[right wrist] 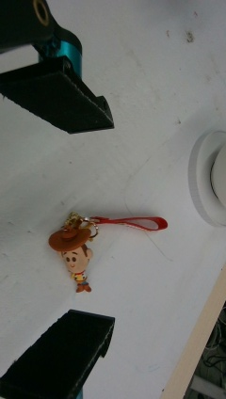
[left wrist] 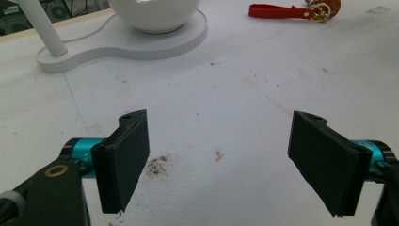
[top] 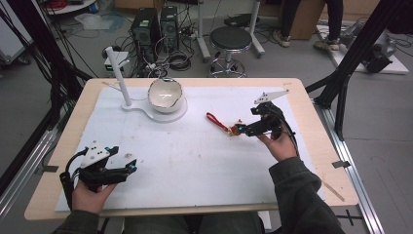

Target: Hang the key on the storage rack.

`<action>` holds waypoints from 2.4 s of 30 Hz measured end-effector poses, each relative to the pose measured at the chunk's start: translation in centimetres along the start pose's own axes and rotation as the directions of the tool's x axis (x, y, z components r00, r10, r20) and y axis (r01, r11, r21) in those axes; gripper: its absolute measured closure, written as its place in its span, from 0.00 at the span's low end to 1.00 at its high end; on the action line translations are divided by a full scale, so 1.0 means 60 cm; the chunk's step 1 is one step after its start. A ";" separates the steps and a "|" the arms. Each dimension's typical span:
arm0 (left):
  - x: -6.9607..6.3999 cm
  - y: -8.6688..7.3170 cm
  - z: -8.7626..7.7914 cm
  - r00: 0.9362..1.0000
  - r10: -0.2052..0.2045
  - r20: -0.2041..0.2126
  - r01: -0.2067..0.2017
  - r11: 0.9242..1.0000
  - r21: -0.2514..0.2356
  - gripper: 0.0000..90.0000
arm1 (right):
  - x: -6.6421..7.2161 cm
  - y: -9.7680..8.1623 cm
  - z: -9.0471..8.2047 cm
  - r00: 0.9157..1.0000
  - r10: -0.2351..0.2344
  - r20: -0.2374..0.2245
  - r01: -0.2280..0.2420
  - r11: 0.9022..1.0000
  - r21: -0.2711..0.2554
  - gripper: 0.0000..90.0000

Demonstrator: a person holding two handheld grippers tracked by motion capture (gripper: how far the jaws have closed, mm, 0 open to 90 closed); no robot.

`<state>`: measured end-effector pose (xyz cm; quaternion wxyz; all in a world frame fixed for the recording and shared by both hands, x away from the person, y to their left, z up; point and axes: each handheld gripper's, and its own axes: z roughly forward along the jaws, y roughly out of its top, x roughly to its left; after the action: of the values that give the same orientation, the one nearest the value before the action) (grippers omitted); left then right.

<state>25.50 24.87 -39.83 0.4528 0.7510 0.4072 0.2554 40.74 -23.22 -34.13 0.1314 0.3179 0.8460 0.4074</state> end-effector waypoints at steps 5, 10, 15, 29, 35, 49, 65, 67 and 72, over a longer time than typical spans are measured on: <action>0.001 0.001 0.000 1.000 0.006 0.004 -0.006 1.000 0.001 0.24 | -0.002 0.022 0.022 1.000 -0.002 -0.003 0.002 1.000 0.018 0.07; 0.002 0.000 0.000 1.000 0.004 0.003 -0.004 1.000 0.000 0.24 | -0.009 0.034 0.051 0.999 0.017 -0.036 -0.016 0.999 0.029 0.15; 0.003 0.000 0.000 1.000 0.000 0.004 0.000 1.000 -0.001 0.24 | -0.011 0.037 0.067 0.999 0.018 -0.043 -0.016 0.999 0.042 0.17; 0.003 0.001 0.001 1.000 -0.003 0.004 0.003 1.000 0.000 0.24 | -0.018 0.039 0.113 0.999 0.029 -0.033 -0.026 0.995 0.093 0.23; 0.003 0.001 0.000 1.000 0.000 0.006 0.000 1.000 0.002 0.24 | -0.020 0.036 0.128 0.999 0.036 -0.038 -0.032 0.993 0.114 0.25; 0.003 0.000 0.001 1.000 -0.005 0.007 0.005 1.000 -0.002 0.24 | -0.022 0.028 0.163 0.998 0.036 -0.053 -0.027 0.987 0.160 0.35; 0.004 0.000 0.001 1.000 -0.004 0.010 0.004 1.000 -0.001 0.24 | -0.025 0.014 0.195 0.999 0.039 -0.033 -0.029 0.966 0.256 0.57; 0.004 0.000 0.001 1.000 -0.005 0.010 0.005 1.000 0.000 0.24 | -0.025 0.013 0.197 0.998 0.042 -0.037 -0.031 0.965 0.260 0.59; 0.004 0.000 0.001 1.000 -0.003 0.010 0.003 1.000 0.000 0.24 | -0.023 0.010 0.202 0.999 0.043 -0.032 -0.032 0.960 0.279 0.66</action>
<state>25.67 25.03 -39.86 0.4554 0.7515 0.4060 0.2511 47.90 -16.51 -41.38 0.0618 0.3415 0.8910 0.2927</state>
